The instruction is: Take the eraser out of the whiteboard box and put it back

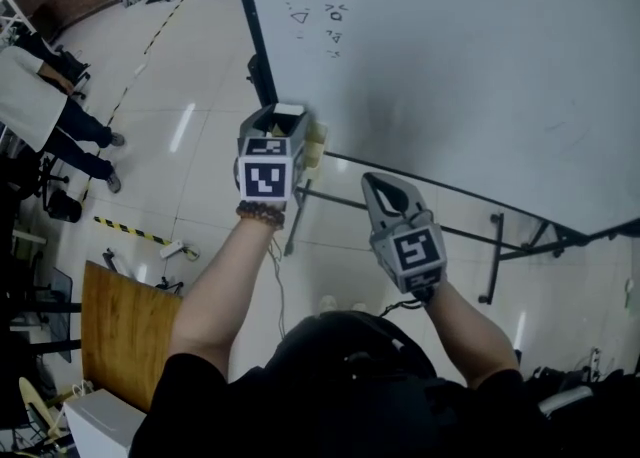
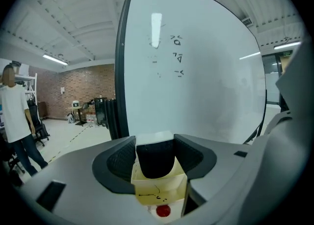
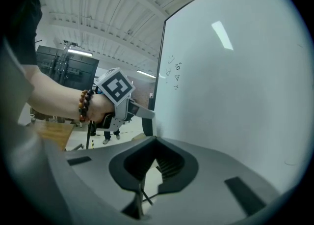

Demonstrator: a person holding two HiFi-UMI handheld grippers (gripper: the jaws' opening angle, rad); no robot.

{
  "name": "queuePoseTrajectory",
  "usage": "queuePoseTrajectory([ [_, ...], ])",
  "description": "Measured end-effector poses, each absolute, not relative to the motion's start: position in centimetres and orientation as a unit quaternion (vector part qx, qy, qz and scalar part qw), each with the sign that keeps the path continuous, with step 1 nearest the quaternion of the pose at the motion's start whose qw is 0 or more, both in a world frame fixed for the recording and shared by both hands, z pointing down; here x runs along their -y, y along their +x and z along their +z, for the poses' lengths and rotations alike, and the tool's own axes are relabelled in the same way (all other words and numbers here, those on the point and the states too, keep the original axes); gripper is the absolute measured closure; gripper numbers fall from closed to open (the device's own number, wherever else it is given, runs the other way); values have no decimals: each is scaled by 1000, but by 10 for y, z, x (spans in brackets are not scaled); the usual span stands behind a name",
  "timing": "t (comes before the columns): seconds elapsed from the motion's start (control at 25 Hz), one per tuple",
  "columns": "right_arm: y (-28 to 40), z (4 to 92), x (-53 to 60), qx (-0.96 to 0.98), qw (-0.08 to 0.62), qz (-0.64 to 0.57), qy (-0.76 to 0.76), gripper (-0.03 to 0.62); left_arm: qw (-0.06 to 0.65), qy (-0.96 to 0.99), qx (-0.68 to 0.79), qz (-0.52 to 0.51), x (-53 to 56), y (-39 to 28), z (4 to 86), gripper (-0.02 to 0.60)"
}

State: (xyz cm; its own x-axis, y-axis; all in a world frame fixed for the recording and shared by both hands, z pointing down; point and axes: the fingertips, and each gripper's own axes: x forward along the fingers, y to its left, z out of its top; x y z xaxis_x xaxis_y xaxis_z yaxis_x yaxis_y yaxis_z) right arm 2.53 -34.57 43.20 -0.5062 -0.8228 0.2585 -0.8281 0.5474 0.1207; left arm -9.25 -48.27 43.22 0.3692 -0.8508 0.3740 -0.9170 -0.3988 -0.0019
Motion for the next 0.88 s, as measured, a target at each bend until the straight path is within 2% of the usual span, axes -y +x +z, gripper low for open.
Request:
queuePoseTrajectory([
  [0.36, 31, 415, 310, 887, 130, -3, 443, 576, 88, 803, 574, 134, 431, -101, 392, 342],
  [0.88, 30, 408, 258, 918, 113, -17, 380, 576, 87, 765, 625, 130, 351, -117, 385, 342],
])
